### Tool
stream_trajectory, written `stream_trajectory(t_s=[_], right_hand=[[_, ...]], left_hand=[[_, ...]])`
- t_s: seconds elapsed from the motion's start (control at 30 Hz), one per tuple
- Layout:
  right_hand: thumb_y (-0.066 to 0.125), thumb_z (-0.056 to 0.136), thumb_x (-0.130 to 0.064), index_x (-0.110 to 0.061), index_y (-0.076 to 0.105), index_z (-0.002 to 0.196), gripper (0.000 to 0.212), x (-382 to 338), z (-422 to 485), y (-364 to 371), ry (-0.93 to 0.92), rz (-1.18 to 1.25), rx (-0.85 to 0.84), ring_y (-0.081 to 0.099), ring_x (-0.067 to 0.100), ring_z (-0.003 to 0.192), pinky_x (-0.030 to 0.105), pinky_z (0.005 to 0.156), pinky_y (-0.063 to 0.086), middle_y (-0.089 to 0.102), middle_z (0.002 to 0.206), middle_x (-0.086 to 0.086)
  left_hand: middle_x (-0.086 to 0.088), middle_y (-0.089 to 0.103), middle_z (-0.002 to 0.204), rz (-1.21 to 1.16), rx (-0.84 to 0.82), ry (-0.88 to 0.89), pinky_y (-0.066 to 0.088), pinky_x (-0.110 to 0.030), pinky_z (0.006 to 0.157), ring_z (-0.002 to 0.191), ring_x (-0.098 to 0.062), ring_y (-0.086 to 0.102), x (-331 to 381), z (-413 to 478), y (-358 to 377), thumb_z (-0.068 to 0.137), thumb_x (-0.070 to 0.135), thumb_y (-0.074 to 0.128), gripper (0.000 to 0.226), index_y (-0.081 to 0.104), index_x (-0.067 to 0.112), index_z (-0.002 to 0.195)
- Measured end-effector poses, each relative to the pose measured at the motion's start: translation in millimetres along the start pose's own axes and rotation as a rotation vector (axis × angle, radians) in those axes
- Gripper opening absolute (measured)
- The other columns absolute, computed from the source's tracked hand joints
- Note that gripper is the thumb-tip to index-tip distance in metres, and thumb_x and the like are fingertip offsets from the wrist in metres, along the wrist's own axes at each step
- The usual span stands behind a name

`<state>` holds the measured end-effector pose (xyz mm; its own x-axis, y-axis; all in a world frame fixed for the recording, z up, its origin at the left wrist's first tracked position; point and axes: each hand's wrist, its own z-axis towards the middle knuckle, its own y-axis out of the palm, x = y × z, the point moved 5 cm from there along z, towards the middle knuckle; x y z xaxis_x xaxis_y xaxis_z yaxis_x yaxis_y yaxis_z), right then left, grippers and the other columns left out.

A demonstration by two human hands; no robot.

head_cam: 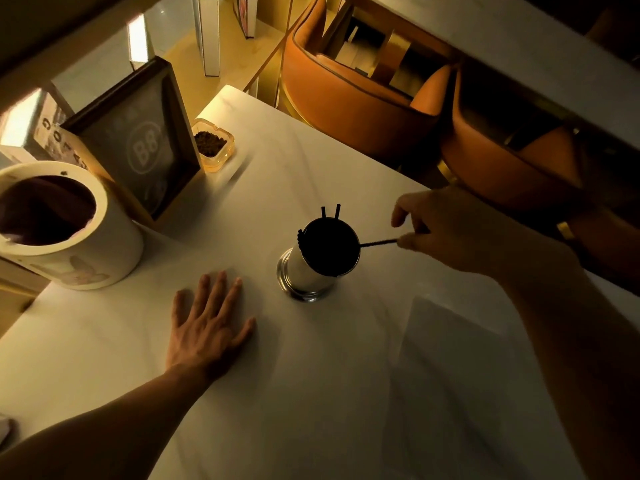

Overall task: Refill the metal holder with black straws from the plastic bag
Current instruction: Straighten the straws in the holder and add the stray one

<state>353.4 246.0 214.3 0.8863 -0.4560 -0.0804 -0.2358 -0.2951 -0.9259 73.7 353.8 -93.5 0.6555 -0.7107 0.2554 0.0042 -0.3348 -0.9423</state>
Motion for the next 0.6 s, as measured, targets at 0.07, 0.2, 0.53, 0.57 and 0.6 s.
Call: stream_trajectory(t_s=[0.07,0.2,0.53,0.57,0.6], right_hand=[[0.071,0.086,-0.027,-0.023,0.063,0.113,0.028,6.6,-5.0,14.1,0.066,-0.046,-0.179,0.055,0.006,0.076,0.023,0.071,0.046,0.053,0.08,-0.013],[0.065,0.09,-0.026,-0.018,0.06,0.104,0.017,15.5,-9.6,29.8,0.204,-0.252,-0.319,0.061,0.018,0.088,0.031,0.08,0.054,0.06,0.093,0.001],[0.075,0.082,-0.015,-0.009,0.066,0.094,0.016,4.5,13.4,25.6,0.095,0.097,0.066,0.068,0.019,0.085,0.026,0.076,0.05,0.071,0.092,0.008],[0.075,0.082,-0.015,-0.008,0.066,0.095,0.018,-0.2,17.8,30.7,0.077,0.139,0.1,0.067,0.018,0.085,0.025,0.077,0.049,0.071,0.093,0.008],[0.075,0.081,-0.014,-0.007,0.067,0.096,0.018,-4.7,22.6,36.8,0.063,0.177,0.137,0.066,0.016,0.084,0.023,0.077,0.049,0.072,0.093,0.008]], left_hand=[[0.003,-0.016,0.17,0.003,0.0,-0.003,-0.008,-0.056,0.126,0.155,-0.018,-0.024,-0.8,0.3,1.2,0.094,0.079,0.008,0.081,-0.014,0.037,0.16],[0.003,-0.012,0.171,0.002,0.01,-0.003,-0.007,-0.055,0.126,0.155,-0.018,-0.022,-0.6,-0.2,0.6,0.095,0.079,0.011,0.081,-0.012,0.038,0.161],[0.003,-0.02,0.169,-0.007,-0.017,0.003,-0.009,-0.055,0.126,0.154,-0.018,-0.026,0.9,-1.7,-1.0,0.093,0.08,0.006,0.082,-0.016,0.037,0.16],[0.003,-0.021,0.169,-0.007,-0.02,0.001,-0.01,-0.055,0.126,0.154,-0.018,-0.027,1.0,-1.8,-1.4,0.093,0.081,0.005,0.083,-0.017,0.037,0.159],[0.003,-0.022,0.169,-0.009,-0.022,0.0,-0.011,-0.054,0.126,0.153,-0.018,-0.028,1.0,-1.7,-1.7,0.092,0.081,0.004,0.083,-0.018,0.037,0.159]])
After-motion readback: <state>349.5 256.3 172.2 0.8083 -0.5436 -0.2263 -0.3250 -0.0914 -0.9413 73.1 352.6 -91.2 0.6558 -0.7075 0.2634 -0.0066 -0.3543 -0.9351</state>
